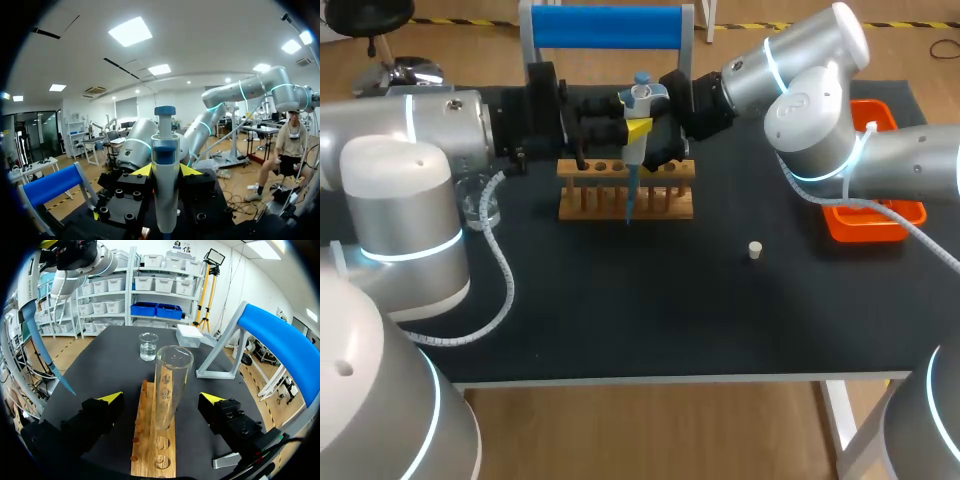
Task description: Invert the test tube, pick up the pipette, mount the tip to pipette, aspirate from beaker and dispense into the tube, eject the tip, return the pipette, and cap with the stopper.
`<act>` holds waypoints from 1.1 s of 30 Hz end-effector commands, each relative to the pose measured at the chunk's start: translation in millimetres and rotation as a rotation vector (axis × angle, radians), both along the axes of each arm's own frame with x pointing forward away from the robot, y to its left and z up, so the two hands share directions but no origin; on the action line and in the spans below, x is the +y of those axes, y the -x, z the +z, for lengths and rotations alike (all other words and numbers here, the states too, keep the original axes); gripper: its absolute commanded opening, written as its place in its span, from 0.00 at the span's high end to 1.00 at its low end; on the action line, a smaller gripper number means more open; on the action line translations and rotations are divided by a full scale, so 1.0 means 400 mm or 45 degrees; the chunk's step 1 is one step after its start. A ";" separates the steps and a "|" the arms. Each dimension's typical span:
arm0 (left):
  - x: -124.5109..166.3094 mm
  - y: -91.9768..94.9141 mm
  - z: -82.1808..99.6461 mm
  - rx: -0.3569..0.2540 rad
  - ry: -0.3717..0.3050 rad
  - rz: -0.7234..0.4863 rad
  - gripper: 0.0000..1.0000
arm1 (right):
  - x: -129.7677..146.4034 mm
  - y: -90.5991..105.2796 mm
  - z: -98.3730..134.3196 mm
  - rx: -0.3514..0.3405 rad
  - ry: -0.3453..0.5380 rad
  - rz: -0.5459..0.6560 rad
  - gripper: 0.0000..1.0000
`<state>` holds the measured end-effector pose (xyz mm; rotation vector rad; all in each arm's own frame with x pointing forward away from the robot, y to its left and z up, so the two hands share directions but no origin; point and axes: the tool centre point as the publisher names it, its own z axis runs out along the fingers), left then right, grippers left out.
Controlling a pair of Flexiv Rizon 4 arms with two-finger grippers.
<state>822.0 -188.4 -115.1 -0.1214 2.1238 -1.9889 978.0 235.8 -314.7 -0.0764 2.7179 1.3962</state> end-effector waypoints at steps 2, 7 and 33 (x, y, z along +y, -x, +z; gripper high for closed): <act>-0.001 0.002 -0.001 -0.002 0.005 0.004 1.00 | 0.000 -0.003 0.000 0.003 0.002 0.002 0.00; -0.001 0.002 -0.001 -0.002 0.005 0.004 1.00 | 0.000 -0.003 0.000 0.003 0.002 0.002 0.00; -0.001 0.002 -0.001 -0.002 0.005 0.004 1.00 | -0.293 0.288 0.211 -0.101 -0.390 -0.026 0.00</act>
